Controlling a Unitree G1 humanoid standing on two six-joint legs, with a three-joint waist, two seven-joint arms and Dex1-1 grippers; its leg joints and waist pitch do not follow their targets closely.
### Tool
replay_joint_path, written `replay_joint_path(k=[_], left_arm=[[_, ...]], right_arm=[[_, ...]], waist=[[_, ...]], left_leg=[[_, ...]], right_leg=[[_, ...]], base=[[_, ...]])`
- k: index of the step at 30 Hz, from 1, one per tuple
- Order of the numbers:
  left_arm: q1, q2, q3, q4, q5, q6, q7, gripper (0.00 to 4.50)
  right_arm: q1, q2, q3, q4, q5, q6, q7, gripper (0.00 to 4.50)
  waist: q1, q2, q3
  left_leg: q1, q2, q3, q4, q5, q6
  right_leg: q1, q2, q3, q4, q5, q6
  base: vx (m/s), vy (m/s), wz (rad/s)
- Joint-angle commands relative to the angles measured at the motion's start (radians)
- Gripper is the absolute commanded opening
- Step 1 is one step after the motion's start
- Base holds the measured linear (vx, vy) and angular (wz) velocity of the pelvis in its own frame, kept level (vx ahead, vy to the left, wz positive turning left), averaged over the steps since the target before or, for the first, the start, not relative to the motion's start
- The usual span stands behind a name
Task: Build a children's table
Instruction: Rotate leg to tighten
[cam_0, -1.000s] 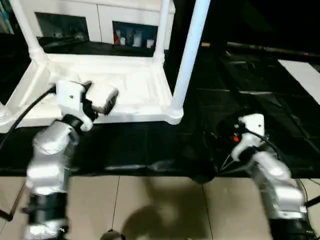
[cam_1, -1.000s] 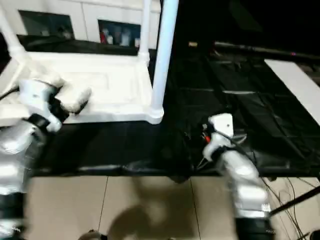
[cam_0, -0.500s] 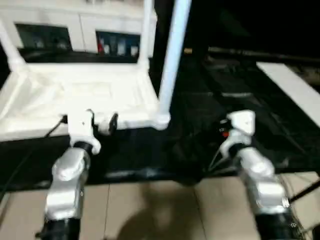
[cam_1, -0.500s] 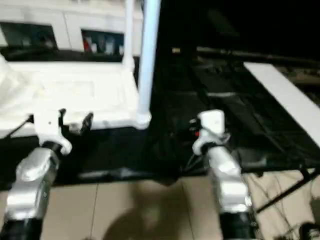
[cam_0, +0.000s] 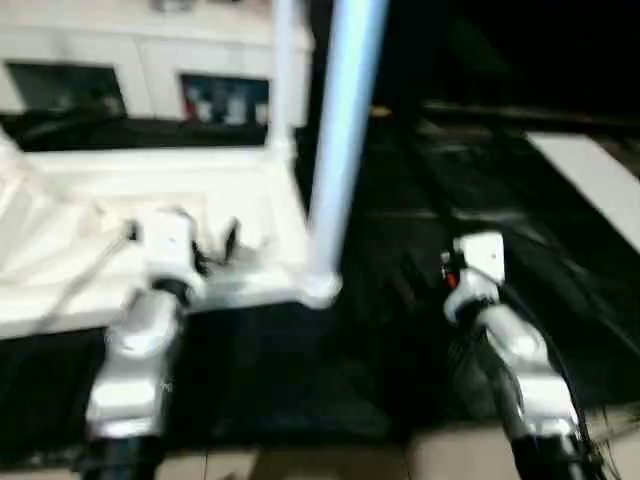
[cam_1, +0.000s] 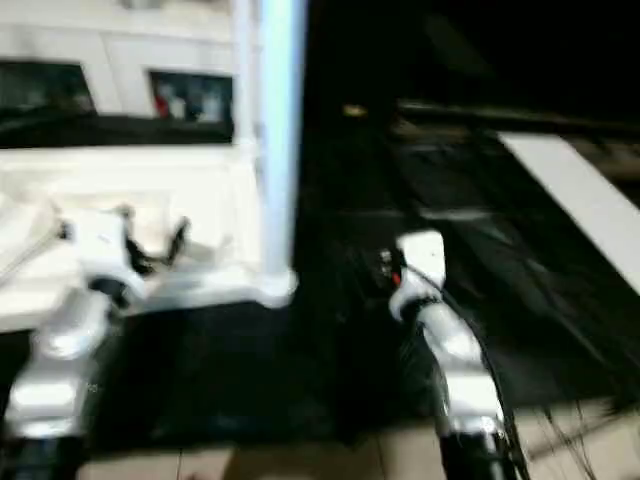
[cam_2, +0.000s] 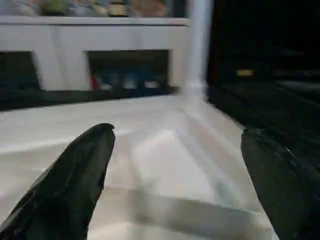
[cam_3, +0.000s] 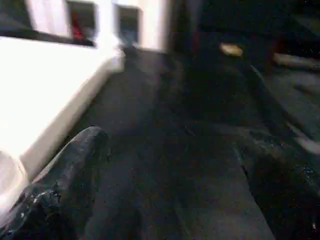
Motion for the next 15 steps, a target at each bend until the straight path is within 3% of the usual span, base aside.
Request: replay_joint_path(k=[1,2,3,4,5,6,7,8,9,10,12,13,15], left_arm=[[0.002,0.0,0.011,-0.001,-0.003,0.012,0.003,4.48],[0.003,0.003,0.016,0.001,-0.002,0.01,0.005,4.48],[0.002,0.01,0.021,0.002,0.003,0.012,0.006,4.48],[0.002,0.014,0.023,0.001,0.006,0.014,0.007,4.48],[0.002,0.021,0.028,0.001,0.003,0.015,0.0,4.48],[0.0,0.048,0.028,0.004,-0.008,0.026,-0.019,4.48],[-0.002,0.061,0.035,0.009,-0.024,0.032,-0.034,4.48],[-0.003,0.068,0.038,0.009,-0.035,0.039,-0.04,4.48],[-0.004,0.072,0.041,0.01,-0.043,0.043,-0.046,4.48],[-0.005,0.079,0.044,0.015,-0.046,0.043,-0.051,4.48],[-0.008,0.09,0.052,0.033,-0.046,0.04,-0.054,4.5],[-0.006,0.091,0.059,0.04,-0.054,0.055,-0.058,4.5],[0.0,0.094,0.058,0.039,-0.076,0.07,-0.091,4.5]], right_arm=[[0.03,-0.024,-0.016,-0.04,0.048,0.013,0.038,4.31],[0.037,-0.028,-0.013,-0.052,0.063,0.02,0.059,4.31],[0.055,-0.048,0.008,-0.082,0.082,0.03,0.117,4.31],[0.065,-0.058,0.019,-0.098,0.091,0.035,0.147,4.31],[0.083,-0.089,0.04,-0.128,0.109,0.052,0.211,4.31],[0.112,-0.153,0.065,-0.159,0.107,0.032,0.304,4.31],[0.121,-0.183,0.062,-0.167,0.121,0.029,0.348,4.31],[0.123,-0.194,0.055,-0.169,0.129,0.031,0.364,4.31],[0.122,-0.2,0.051,-0.169,0.141,0.041,0.38,4.31],[0.111,-0.198,0.034,-0.162,0.163,0.065,0.384,4.31],[0.083,-0.193,0.012,-0.148,0.199,0.096,0.394,4.41],[0.069,-0.198,0.019,-0.147,0.215,0.107,0.42,4.41],[0.058,-0.199,0.037,-0.156,0.225,0.123,0.433,4.41]], waist=[[-0.039,0.04,-0.084],[-0.016,0.046,-0.076],[-0.003,0.012,-0.067],[0.004,-0.003,-0.059],[0.006,-0.018,-0.042],[0.021,-0.011,-0.04],[0.021,-0.01,-0.039],[0.013,-0.001,-0.033],[0.003,0.007,-0.027],[-0.002,0.004,-0.026],[-0.013,0.011,-0.024],[-0.015,0.017,-0.024],[-0.02,0.01,-0.022]], left_leg=[[0.179,0.187,-0.156,-0.04,1.216,0.371],[0.172,0.169,-0.146,-0.022,1.324,0.342],[0.097,0.066,-0.077,-0.059,1.101,0.201],[0.079,0.036,-0.04,-0.063,0.866,0.167],[0.048,0.013,0.004,-0.072,0.411,0.138],[0.043,0.037,0.019,-0.099,0.078,0.097],[0.046,0.048,0.024,-0.11,-0.019,0.076],[0.051,0.067,0.033,-0.134,-0.184,0.038],[0.05,0.079,0.041,-0.149,-0.307,-0.01],[0.05,0.082,0.045,-0.152,-0.354,-0.031],[0.049,0.082,0.046,-0.157,-0.466,-0.088],[0.05,0.082,0.046,-0.157,-0.481,-0.097],[0.053,0.081,0.05,-0.154,-0.5,-0.1]], right_leg=[[-0.093,-0.099,0.046,0.012,0.268,0.024],[-0.106,-0.114,0.064,-0.007,0.253,0.06],[-0.064,-0.093,0.065,-0.083,0.351,0.089],[-0.055,-0.093,0.064,-0.119,0.35,0.069],[-0.033,-0.129,0.067,-0.145,0.253,0.007],[-0.009,-0.159,0.071,-0.157,0.113,-0.055],[-0.01,-0.155,0.066,-0.157,0.07,-0.086],[-0.018,-0.14,0.056,-0.155,-0.013,-0.131],[-0.028,-0.13,0.05,-0.154,-0.086,-0.153],[-0.032,-0.128,0.049,-0.156,-0.117,-0.154],[-0.043,-0.131,0.05,-0.16,-0.211,-0.135],[-0.046,-0.131,0.05,-0.162,-0.223,-0.129],[-0.056,-0.134,0.053,-0.17,-0.258,-0.117]], base=[[0.02,0.016,-0.2],[-0.061,0.077,-0.17],[-0.061,0.077,-0.17],[-0.145,0.128,0.02],[-0.095,0.047,0.13],[-0.095,0.047,0.13],[-0.065,-0.03,0.08],[-0.076,-0.026,0.04],[-0.076,-0.026,0.04],[-0.077,-0.005,-0.03],[-0.079,0.006,-0.07],[-0.078,0.011,-0.07],[-0.07,0.009,-0.03]])
